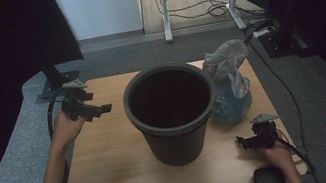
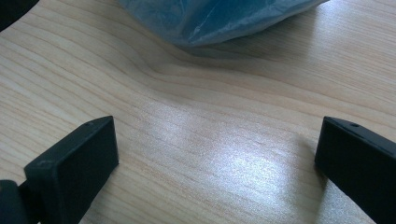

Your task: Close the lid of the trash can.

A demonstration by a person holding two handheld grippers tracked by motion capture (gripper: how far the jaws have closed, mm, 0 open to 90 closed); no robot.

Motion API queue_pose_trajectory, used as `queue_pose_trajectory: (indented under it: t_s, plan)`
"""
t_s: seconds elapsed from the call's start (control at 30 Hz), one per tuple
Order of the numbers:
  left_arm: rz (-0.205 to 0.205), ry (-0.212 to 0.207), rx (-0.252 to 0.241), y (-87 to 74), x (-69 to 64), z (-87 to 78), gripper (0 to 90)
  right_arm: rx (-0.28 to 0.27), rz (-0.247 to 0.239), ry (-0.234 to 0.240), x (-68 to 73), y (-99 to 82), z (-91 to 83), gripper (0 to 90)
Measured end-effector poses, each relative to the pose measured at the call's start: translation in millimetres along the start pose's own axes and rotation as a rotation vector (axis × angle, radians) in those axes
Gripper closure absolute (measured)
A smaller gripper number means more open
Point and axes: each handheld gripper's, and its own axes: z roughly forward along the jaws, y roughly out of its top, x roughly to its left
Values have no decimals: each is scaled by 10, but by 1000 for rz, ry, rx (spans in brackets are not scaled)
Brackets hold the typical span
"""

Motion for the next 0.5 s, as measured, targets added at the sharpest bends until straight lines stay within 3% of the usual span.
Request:
queue_pose_trajectory:
  t_s: [0.5]
  plan:
    - [-61, -25, -16, -402, 115, 256, 0, 0, 0, 0, 0, 0, 0, 0]
